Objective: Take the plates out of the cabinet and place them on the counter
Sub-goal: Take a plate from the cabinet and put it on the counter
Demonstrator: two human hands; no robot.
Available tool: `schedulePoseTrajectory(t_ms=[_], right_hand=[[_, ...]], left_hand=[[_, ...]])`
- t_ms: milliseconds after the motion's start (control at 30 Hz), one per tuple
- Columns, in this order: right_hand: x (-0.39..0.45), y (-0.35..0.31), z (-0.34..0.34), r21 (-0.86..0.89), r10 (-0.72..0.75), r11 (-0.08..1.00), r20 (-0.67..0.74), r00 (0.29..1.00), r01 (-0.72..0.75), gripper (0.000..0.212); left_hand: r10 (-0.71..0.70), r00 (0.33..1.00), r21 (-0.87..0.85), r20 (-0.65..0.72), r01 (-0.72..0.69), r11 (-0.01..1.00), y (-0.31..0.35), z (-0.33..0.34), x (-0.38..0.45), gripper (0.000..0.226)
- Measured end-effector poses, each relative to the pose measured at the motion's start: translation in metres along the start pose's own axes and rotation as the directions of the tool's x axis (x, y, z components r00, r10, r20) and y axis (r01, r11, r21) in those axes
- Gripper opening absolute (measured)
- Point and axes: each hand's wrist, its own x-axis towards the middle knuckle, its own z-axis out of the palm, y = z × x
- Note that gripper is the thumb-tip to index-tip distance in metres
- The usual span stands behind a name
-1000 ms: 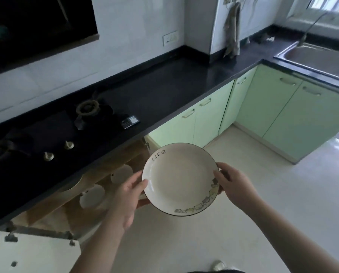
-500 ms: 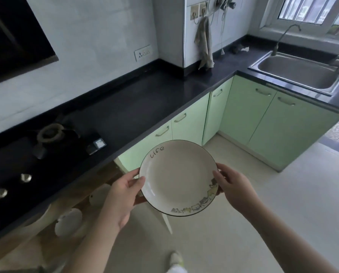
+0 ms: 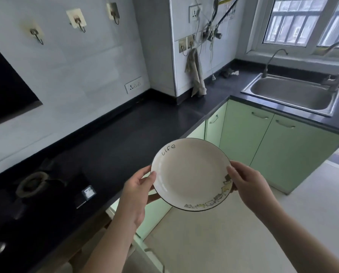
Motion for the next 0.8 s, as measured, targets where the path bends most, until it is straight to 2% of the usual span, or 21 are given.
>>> schedulePoseTrajectory(t_ms=[300, 533, 667, 800], right_hand=[[0.109, 0.01, -0.032, 0.015, -0.05, 0.999, 0.028, 0.998, 0.049, 0.021], [0.197, 0.027, -0.065, 0.043, -0.041, 0.998, 0.175, 0.984, 0.034, 0.017], [0.241, 0.028, -0.067, 0.082, -0.061, 0.996, 0.283, 0.957, 0.039, 0.025], [0.282, 0.023, -0.044, 0.057, -0.068, 0.997, 0.288, 0.955, 0.054, 0.025]], left_hand=[[0.023, 0.998, -0.002, -0.05, -0.023, 1.0, 0.028, 0.067, 0.078, 0.02], [0.012, 0.997, 0.013, -0.078, -0.011, 1.0, 0.058, 0.126, 0.129, 0.023], [0.02, 0.992, -0.014, -0.128, -0.022, 1.0, 0.07, 0.14, 0.153, 0.023], [0.024, 0.978, -0.022, -0.208, -0.029, 0.999, 0.072, 0.141, 0.18, 0.023]])
